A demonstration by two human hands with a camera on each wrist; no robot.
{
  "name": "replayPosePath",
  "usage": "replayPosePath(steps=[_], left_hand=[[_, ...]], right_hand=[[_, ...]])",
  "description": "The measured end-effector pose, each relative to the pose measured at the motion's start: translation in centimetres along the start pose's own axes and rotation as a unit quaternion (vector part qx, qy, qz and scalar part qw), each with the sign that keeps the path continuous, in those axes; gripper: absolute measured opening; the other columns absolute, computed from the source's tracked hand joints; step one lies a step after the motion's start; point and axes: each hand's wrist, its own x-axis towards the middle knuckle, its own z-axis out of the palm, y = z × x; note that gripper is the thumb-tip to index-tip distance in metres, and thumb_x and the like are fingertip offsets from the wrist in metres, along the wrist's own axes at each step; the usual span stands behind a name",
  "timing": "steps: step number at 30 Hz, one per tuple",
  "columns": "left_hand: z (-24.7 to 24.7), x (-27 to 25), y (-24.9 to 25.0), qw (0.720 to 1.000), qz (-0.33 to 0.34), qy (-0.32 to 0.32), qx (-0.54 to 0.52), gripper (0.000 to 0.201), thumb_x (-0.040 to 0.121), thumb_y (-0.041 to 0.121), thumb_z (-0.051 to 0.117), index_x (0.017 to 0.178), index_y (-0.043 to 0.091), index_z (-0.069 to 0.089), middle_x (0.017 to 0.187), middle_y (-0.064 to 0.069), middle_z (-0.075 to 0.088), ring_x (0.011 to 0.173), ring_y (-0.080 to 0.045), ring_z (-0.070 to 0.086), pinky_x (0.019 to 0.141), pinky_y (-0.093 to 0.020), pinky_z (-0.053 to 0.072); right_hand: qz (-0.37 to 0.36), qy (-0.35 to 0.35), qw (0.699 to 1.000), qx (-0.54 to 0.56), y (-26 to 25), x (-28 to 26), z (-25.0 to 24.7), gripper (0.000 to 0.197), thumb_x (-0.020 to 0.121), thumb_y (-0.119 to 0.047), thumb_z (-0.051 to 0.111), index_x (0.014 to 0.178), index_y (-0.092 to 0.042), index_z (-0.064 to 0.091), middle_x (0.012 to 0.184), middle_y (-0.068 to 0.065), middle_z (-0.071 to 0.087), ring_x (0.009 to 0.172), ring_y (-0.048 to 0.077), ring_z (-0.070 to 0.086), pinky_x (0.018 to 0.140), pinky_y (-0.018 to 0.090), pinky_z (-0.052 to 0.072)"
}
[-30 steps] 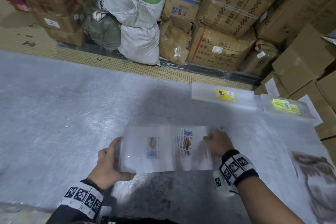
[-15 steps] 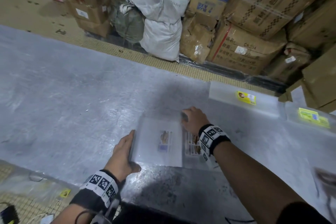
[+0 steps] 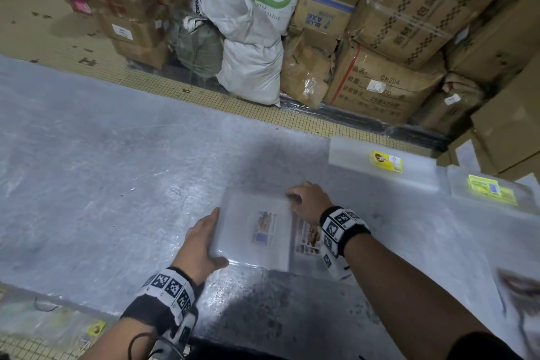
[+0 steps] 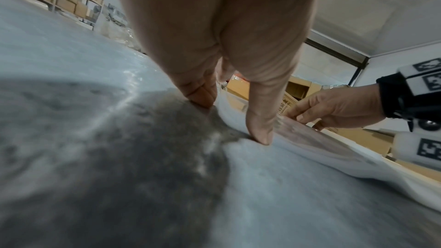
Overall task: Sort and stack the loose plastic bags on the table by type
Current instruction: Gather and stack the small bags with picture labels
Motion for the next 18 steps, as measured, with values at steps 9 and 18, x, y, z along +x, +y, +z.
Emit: replayPosePath(steps=[9, 18], left_hand=[[-0.4, 0.9, 0.8, 0.999, 0.013, -0.008, 0.035, 0.110, 0.069, 0.022, 0.083, 0.154, 0.021, 0.014, 0.149, -0.002, 0.033, 0.134, -0.024, 0.032, 0.111, -0.040, 0.031], [-1.4, 2.9, 1.6, 0.999, -0.017, -0.032, 0.020, 0.109, 0.071, 0.047, 0.078, 0.154, 0.017, 0.015, 0.142, 0.001, 0.037, 0.131, -0.025, 0.036, 0.109, -0.046, 0.038]], right_hand=[[0.013, 0.010, 0.992, 0.125, 1.1, -1.0, -0.3, 0.036, 0.094, -0.007, 0.054, 0.128, -0.016, 0.060, 0.130, 0.001, 0.059, 0.119, 0.016, 0.057, 0.099, 0.026, 0.045], [0.229, 0.242, 0.927, 0.174, 7.9, -5.8, -1.0, 0.036, 0.087, -0.004, 0.056, 0.122, -0.005, 0.063, 0.126, 0.016, 0.061, 0.116, 0.032, 0.058, 0.101, 0.039, 0.045]])
